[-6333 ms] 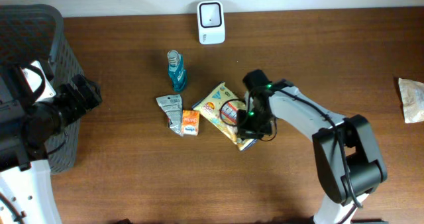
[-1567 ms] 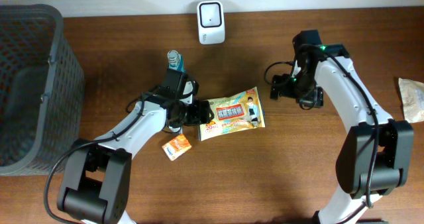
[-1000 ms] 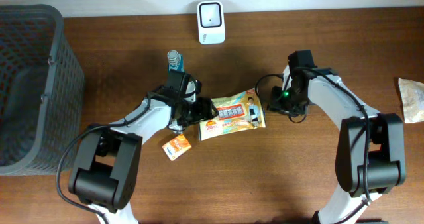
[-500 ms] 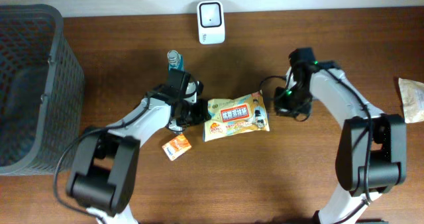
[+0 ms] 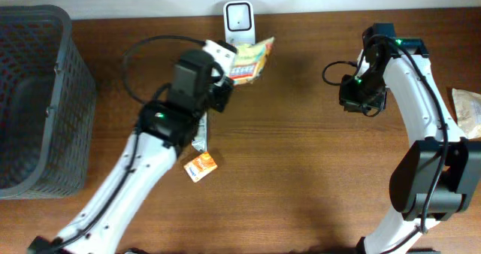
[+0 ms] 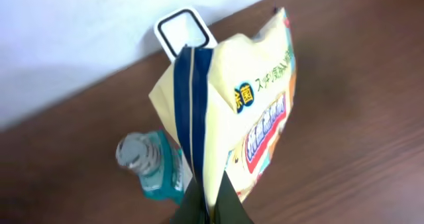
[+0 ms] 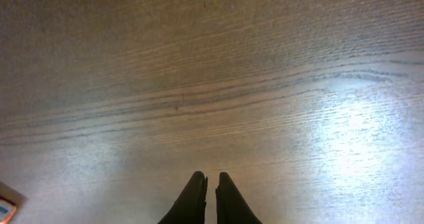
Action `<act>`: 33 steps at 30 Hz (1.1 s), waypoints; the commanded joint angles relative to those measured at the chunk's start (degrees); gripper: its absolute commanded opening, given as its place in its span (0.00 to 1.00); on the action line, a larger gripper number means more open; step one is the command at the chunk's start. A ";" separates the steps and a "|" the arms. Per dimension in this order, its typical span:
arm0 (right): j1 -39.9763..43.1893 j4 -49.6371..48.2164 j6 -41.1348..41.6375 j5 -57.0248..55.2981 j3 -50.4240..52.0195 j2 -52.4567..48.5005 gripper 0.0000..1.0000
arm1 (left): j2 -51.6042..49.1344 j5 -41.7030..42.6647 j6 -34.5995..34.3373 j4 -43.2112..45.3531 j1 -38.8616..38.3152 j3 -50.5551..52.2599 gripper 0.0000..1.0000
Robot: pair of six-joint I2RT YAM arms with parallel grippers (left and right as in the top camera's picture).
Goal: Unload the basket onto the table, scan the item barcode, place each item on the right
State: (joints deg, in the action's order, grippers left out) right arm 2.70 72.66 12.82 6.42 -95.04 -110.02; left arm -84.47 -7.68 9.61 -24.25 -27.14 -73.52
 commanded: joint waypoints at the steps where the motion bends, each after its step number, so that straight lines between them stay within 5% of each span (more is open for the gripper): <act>1: -0.09 0.50 -0.57 -0.61 -0.81 0.04 0.09 | -6.12 -19.19 12.87 3.23 -6.10 -0.68 0.00; 9: 0.02 0.74 -0.59 0.63 -0.81 0.04 0.13 | -17.90 -39.69 15.89 5.01 -15.26 -0.68 0.00; 13: 0.02 0.90 -0.59 0.63 -1.20 0.04 0.19 | -17.73 -37.05 9.81 2.40 -20.46 -0.70 0.00; 18: 0.24 4.11 -0.61 0.63 -5.88 0.04 0.28 | -16.90 -19.67 2.23 -4.44 -26.93 -0.70 0.08; 20: 0.83 6.32 -0.61 0.61 -9.25 0.04 0.33 | -15.82 -11.02 -0.63 -6.47 -27.71 -0.70 0.29; 21: 1.25 7.17 -0.61 0.63 -10.69 0.04 0.42 | -15.06 -6.67 -1.75 -7.26 -27.78 -0.70 0.56; 23: 2.34 9.18 -0.61 0.63 -14.23 0.04 0.47 | -13.57 -2.08 -3.87 -8.00 -27.45 -0.70 0.88; 26: 3.78 12.70 -0.66 2.01 -19.63 0.04 0.47 | -8.76 1.68 -6.08 -8.13 -24.98 -0.70 0.99; 31: 2.49 13.03 -6.56 14.03 -19.58 0.02 0.47 | 0.09 5.33 -11.50 -8.15 -17.64 -0.70 0.99; 33: 0.39 13.00 -6.84 14.80 -19.50 -0.02 0.33 | 2.93 5.31 -13.99 -8.33 -13.38 -0.70 0.99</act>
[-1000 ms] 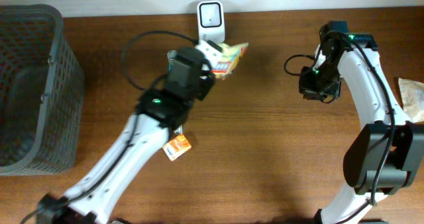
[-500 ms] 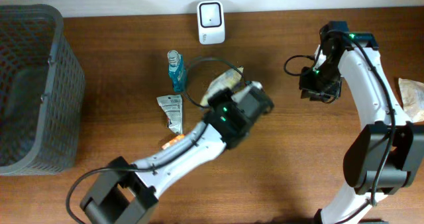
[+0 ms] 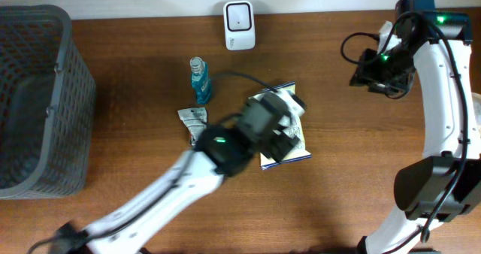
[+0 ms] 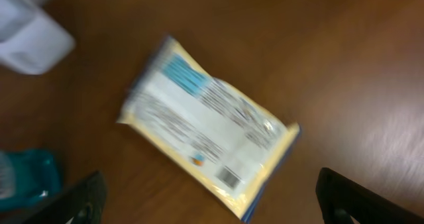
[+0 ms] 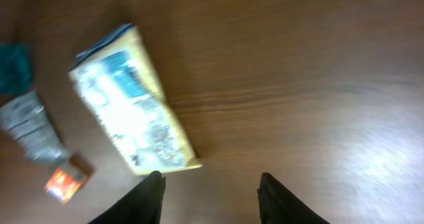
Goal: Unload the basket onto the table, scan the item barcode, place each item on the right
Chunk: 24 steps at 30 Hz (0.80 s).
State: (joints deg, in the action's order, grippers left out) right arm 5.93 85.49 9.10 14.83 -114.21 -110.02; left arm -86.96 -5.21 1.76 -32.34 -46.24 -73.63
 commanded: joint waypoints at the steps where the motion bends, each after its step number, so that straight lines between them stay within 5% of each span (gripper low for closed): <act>1: -4.11 -0.24 -3.10 6.40 -0.28 -0.09 0.23 | 6.34 2.58 -6.95 -0.55 8.00 -0.59 0.99; 5: -10.43 -4.46 -0.33 3.93 1.79 -0.15 0.13 | 7.21 2.49 -8.41 -3.10 15.91 -0.57 0.98; 8: -14.93 -11.93 4.28 1.86 6.80 -0.35 0.11 | 7.15 2.47 -8.76 -6.69 19.21 -0.57 0.61; 9: -15.82 -14.64 5.73 1.86 8.59 -0.42 0.11 | 7.15 2.40 -9.38 -7.52 19.82 -0.57 0.59; 14: -18.73 -29.20 11.02 1.88 17.99 -2.10 0.04 | 7.15 2.03 -12.92 -11.74 23.21 -0.57 0.58; 19: -19.85 -44.28 11.41 1.62 26.47 -5.01 0.05 | 7.15 2.03 -12.87 -15.13 24.65 -0.57 0.78; 24: -19.80 -49.03 13.92 -2.71 29.79 -8.26 0.05 | 7.15 2.05 -12.87 -15.98 24.65 -0.57 0.82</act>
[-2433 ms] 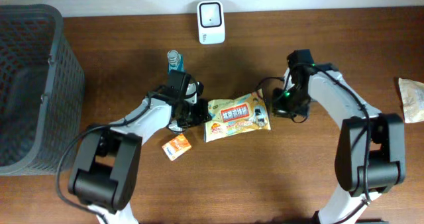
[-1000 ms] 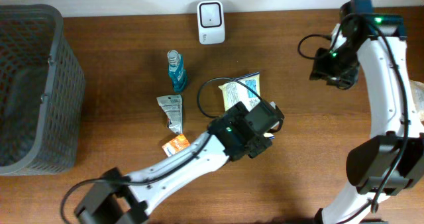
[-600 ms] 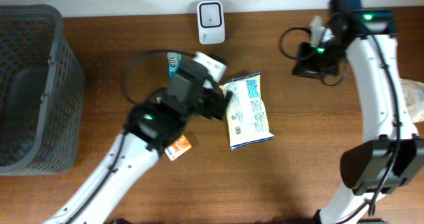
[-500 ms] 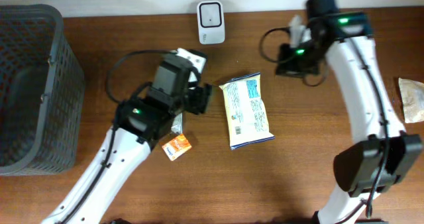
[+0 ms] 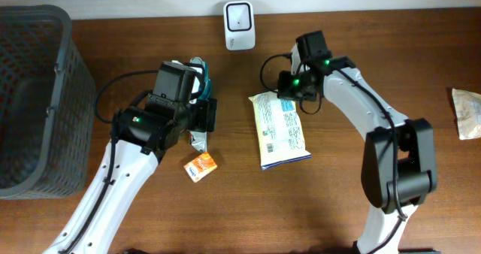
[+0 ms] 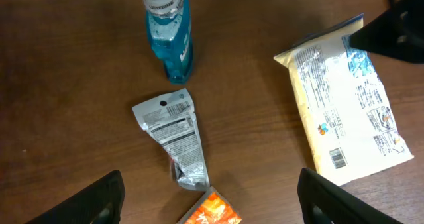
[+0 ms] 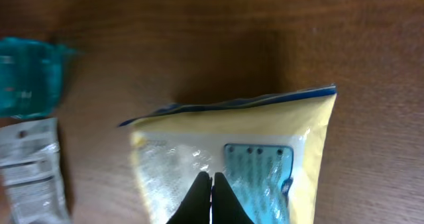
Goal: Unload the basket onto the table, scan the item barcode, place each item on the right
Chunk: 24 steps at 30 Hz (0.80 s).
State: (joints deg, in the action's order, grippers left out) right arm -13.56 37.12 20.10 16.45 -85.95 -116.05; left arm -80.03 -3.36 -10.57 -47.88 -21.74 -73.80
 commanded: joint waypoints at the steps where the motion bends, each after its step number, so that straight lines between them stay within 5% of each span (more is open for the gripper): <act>1: -0.31 -0.48 2.93 -5.25 1.53 -3.08 0.05 | 0.22 0.20 -0.55 -0.46 0.15 -0.39 0.82; 8: 0.26 8.39 2.71 -10.34 -1.90 -2.38 0.05 | 0.22 0.85 -0.55 -0.70 0.15 -0.39 0.88; 14: 0.66 29.55 -1.42 -6.71 -14.69 0.26 0.18 | 0.22 1.07 -0.57 -0.66 0.11 -0.39 0.91; 18: -0.33 37.62 -2.80 -2.93 -14.58 0.07 0.24 | 0.22 1.05 -0.55 -0.63 0.11 -0.39 0.91; 21: -2.54 38.88 -5.01 -0.66 -10.60 0.07 0.22 | 0.22 1.05 -0.68 -0.42 0.11 -0.39 0.78; 24: -5.68 33.53 -6.16 0.94 -4.85 0.07 0.17 | 0.22 1.05 -0.74 -0.35 0.11 -0.39 0.78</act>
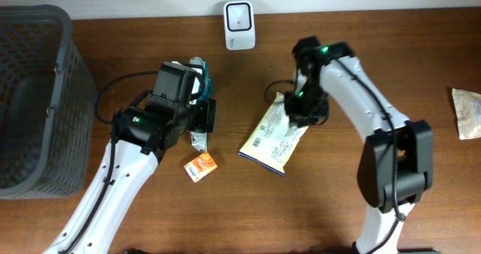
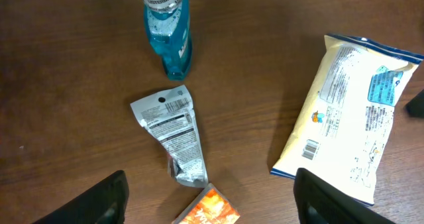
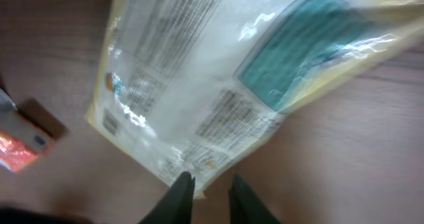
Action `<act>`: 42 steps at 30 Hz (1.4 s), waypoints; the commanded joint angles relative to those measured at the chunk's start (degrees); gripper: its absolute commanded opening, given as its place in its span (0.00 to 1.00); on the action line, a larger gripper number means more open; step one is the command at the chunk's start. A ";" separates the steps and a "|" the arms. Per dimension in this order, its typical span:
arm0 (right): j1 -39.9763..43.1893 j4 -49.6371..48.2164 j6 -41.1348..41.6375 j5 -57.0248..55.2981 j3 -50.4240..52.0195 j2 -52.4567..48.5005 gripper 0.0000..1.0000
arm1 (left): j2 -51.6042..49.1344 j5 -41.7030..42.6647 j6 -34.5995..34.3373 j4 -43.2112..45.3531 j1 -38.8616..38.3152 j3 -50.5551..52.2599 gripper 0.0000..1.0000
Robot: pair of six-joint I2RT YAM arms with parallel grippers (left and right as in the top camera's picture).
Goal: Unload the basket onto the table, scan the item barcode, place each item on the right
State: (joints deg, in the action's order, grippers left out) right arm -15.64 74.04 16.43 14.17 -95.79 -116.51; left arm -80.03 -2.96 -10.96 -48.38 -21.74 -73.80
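The snack bag (image 1: pixel 274 134) lies tilted on the table, printed back and barcode (image 2: pixel 309 149) facing up; it also shows in the right wrist view (image 3: pixel 225 78). The white scanner (image 1: pixel 239 16) stands at the table's back edge. My right gripper (image 1: pixel 304 105) sits low at the bag's right edge, its jaws (image 3: pixel 211 184) a little apart, with bare table between them and the bag's rim touching the left finger. Hovering over a silver pouch (image 2: pixel 173 131), my left gripper (image 2: pixel 210 177) is wide open and holds nothing.
A teal bottle (image 2: pixel 165 32) stands behind the pouch, and an orange box (image 2: pixel 209 211) lies in front of it. A grey mesh basket (image 1: pixel 37 96) fills the left end. Another packet (image 1: pixel 467 111) lies at the right edge.
The bag has turned, its near end swung left. My right gripper has moved from the bag's far end to its right edge, and its jaws went from shut to slightly apart. The left arm stayed put.
My left gripper held the bag up at the scanner while the right was shut over bare table. Then the bag lay back-up on the table under the open left gripper. Then the left was over the pouch and the right shut at the bag's far end. Now the bag lies turned.
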 commanded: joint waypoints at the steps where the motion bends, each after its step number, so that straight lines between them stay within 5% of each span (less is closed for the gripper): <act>1: -4.74 -6.54 -1.97 3.34 7.39 0.50 0.16 | 0.22 0.66 -0.35 0.13 0.11 -0.39 0.80; 10: -5.18 -17.51 4.57 -2.40 15.54 -1.16 0.04 | 0.22 0.63 -0.35 0.11 0.11 -0.39 0.82; 14: -1.79 -10.93 0.24 -2.40 6.71 -1.16 0.05 | 0.22 0.63 -0.35 0.13 0.11 -0.39 0.88; 19: 2.60 -5.07 -2.27 -2.38 -5.73 -1.16 0.17 | 0.22 0.66 -0.35 0.13 0.11 -0.39 0.90; 35: 3.30 -18.12 4.04 -8.70 0.83 -10.99 0.11 | 0.22 0.96 -0.35 -0.33 0.11 -0.39 0.90; 42: 4.48 -9.66 4.00 -10.36 -5.73 -9.16 0.19 | 0.22 7.76 -0.35 -0.57 0.11 -0.13 0.91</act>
State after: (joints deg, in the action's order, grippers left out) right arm -11.99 60.27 19.70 6.26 -96.84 -126.82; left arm -80.03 1.26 -11.20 -48.75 -21.74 -73.80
